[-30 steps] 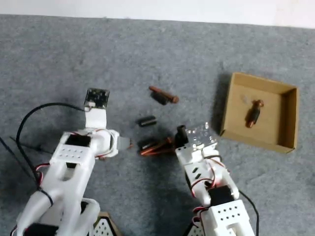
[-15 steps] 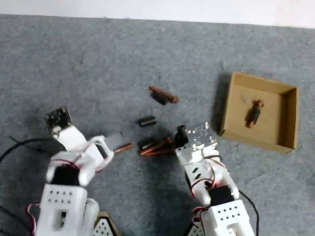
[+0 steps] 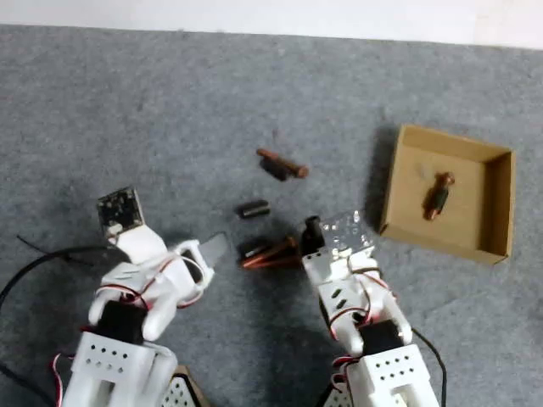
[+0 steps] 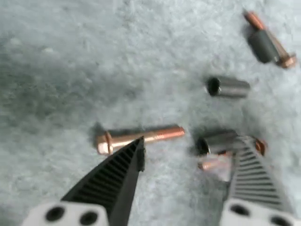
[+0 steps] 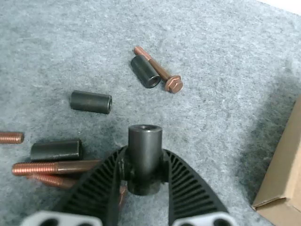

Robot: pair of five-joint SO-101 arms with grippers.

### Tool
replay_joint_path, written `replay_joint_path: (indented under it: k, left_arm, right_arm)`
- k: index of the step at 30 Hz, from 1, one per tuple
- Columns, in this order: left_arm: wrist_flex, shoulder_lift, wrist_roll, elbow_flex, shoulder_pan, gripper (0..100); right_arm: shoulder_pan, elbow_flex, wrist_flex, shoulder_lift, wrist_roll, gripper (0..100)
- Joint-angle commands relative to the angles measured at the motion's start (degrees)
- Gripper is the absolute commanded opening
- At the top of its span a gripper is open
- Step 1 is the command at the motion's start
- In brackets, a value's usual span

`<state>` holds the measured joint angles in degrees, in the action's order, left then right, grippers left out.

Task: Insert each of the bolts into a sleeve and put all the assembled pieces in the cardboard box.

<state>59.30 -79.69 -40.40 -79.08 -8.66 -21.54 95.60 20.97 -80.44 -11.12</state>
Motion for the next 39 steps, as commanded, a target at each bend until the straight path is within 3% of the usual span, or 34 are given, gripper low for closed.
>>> replay_joint_path:
  k: [1, 6, 15, 19, 22, 32, 39]
  left_arm:
    - [0.7, -0.5, -0.6, 0.4, -2.6, 30]
    - [1.6, 5.8, -0.6, 0.9, -2.2, 27]
    - [1.4, 29.9, -1.1, 7.6, -5.1, 27]
    - [1.1, 37.7, -7.6, 13.1, -3.8, 27]
    - [1.0, 40.7, -8.5, 15.5, -2.2, 27]
    - [-14.1, 48.0, -12.7, 11.6, -0.2, 27]
    - [-20.1, 52.7, -12.8, 11.7, 6.2, 27]
  right_arm:
    - [0.5, 0.7, -1.8, -1.2, -0.6, 0.9]
    - [0.5, 0.7, -1.8, -1.2, -0.6, 0.9]
    - [0.5, 0.7, -1.8, -1.2, -0.7, 0.9]
    - [0.5, 0.7, -1.8, -1.2, -0.7, 0.9]
    - [0.5, 0.7, -1.8, -1.2, -0.7, 0.9]
    - [0.5, 0.7, -1.8, -1.2, -0.7, 0.9]
    - [0.5, 0.7, -1.8, -1.2, -0.7, 0.9]
